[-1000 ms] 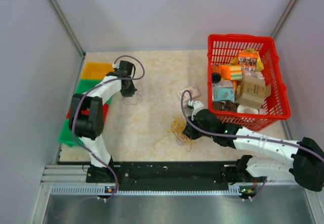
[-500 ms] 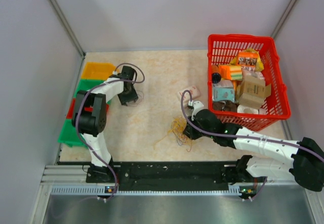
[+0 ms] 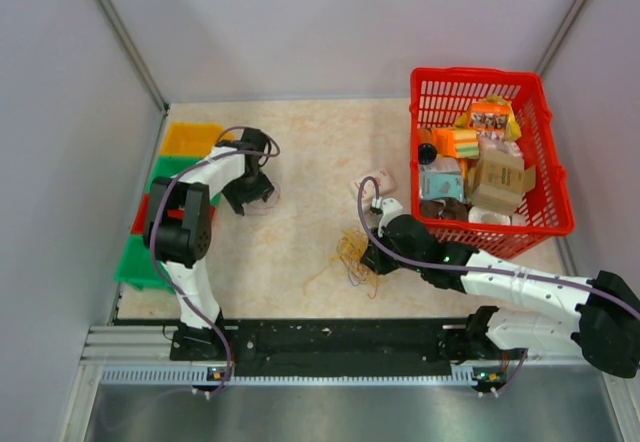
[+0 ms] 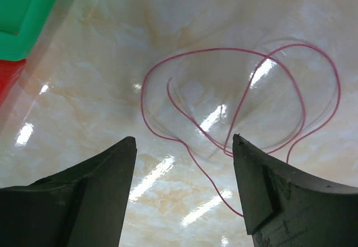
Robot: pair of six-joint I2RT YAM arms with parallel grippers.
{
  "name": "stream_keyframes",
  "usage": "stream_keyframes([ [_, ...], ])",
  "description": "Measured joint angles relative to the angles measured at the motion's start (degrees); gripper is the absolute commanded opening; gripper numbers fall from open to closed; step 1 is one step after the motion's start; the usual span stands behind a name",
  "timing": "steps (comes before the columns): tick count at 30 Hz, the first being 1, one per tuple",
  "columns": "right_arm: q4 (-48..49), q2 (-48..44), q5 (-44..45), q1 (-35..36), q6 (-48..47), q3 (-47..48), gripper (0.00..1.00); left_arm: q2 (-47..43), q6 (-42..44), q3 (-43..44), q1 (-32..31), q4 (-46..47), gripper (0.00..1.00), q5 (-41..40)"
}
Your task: Untangle the cables
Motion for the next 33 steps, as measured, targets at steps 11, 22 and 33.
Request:
stream_keyframes([
  [11,0.0,-0.37,0.0,0.0,-0.04,0.0,0.0,2.43,-6.43,1.44,0.0,-5.22,0.72,-1.18],
  [22,0.0,-2.01,0.11,0.0,-0.07,0.0,0.0,-2.97,-14.71,-7.43,-0.22,2.86,0.28,0.57],
  [33,-0.42,-4.0,0.96,0.0,-0.04,-0.02,0.0,-7.19,-16.76,-12.98,-0.72,7.5,0.0,0.2],
])
